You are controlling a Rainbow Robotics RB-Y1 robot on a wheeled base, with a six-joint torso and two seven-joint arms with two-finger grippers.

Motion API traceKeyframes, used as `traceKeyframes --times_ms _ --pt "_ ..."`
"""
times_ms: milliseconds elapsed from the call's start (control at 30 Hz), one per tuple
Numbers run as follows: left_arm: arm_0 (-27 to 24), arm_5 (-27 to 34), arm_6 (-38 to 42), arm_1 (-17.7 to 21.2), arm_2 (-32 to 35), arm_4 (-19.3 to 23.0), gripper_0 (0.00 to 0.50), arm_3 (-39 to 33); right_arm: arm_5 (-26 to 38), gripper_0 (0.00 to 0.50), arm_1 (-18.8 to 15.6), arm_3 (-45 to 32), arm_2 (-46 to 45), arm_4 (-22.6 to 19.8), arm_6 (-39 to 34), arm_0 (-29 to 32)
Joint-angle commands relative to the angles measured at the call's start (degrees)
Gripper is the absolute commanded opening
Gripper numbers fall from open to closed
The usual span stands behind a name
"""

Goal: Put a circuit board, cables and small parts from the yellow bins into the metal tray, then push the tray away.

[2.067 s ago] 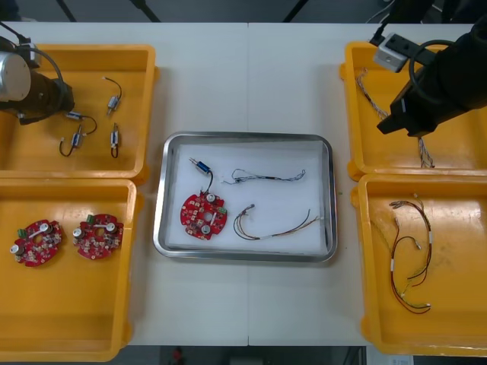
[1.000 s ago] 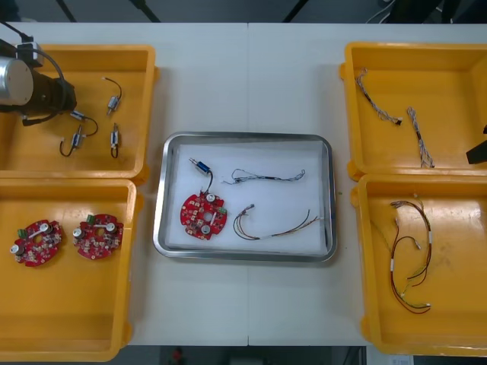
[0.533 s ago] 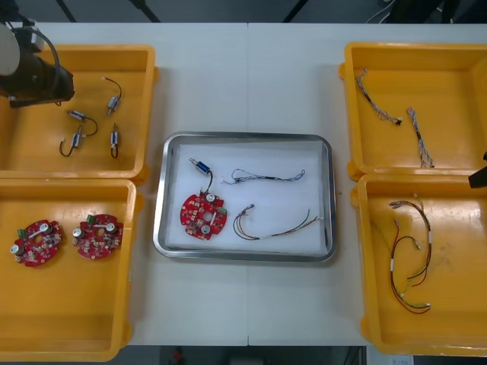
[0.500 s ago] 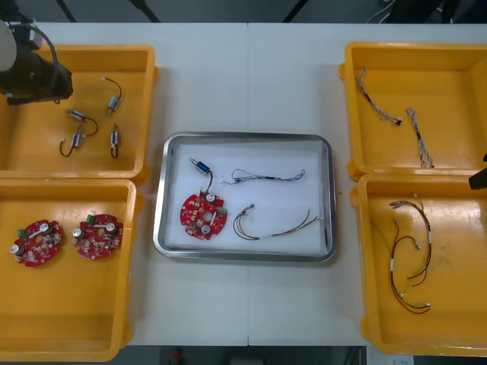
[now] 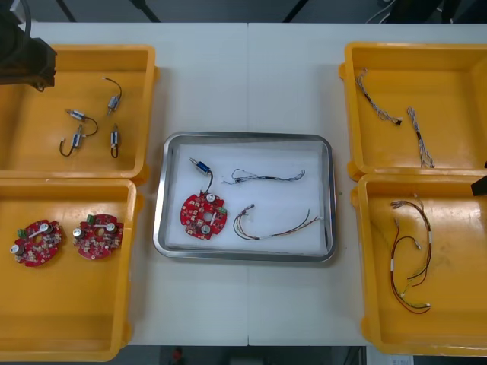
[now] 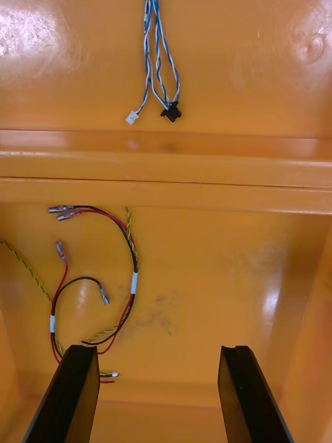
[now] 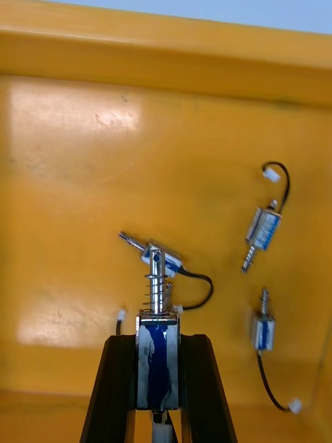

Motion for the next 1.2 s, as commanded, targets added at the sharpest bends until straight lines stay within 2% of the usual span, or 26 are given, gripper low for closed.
traceKeyframes --times_ms 33,200,367,533,733,833,1000,1033,1133,1167,1200 --pt "-2.97 5.69 7.48 3.48 2.0 0.23 0.0 -7.86 -0.39 0.5 -2.49 -1.61 -2.18 0.42 -1.94 0.72" --pt "-2.88 11.67 16.98 3.39 2.0 0.32 0.0 -15.33 -0.39 0.5 -2.49 -1.61 -2.18 0.42 -1.94 0.72" --pt "-1.74 15.01 24.27 3.39 2.0 0.58 0.0 -22.18 -0.39 0.5 -2.49 -1.61 -2.18 0.42 -1.94 0.72" --pt "2.13 17.47 34.2 3.39 2.96 0.23 0.0 -32.9 -0.39 0.5 -2.49 -1.61 -2.18 0.42 -1.94 0.72" --pt "4.86 19.66 41.76 1.45 2.96 -1.97 0.0 -40.55 -0.39 0.5 -2.49 -1.61 -2.18 0.42 -1.94 0.72" --pt "6.35 22.92 47.03 -2.85 2.96 -6.8 0.0 -44.59 -0.39 0.5 -2.49 -1.61 -2.18 0.42 -1.94 0.72" --pt "8.64 25.29 51.43 -9.71 2.17 -14.71 0.0 -48.02 -0.39 0.5 -2.49 -1.61 -2.18 0.42 -1.94 0.72" --pt "8.64 25.29 51.43 -9.71 2.17 -14.71 0.0 -48.02 -0.39 0.5 -2.49 -1.61 -2.18 0.42 -1.94 0.72" --pt "8.72 25.99 55.65 -13.84 -2.4 -21.3 0.0 -48.64 -0.39 0.5 -2.49 -1.61 -2.18 0.42 -1.94 0.72" --pt "8.72 25.99 55.65 -13.84 -2.4 -21.3 0.0 -48.64 -0.39 0.5 -2.49 -1.61 -2.18 0.42 -1.94 0.72" --pt "8.72 25.99 57.4 -15.77 -4.51 -24.56 0.0 -48.64 -0.39 0.5 -2.49 -1.61 -2.18 0.42 -1.94 0.72"
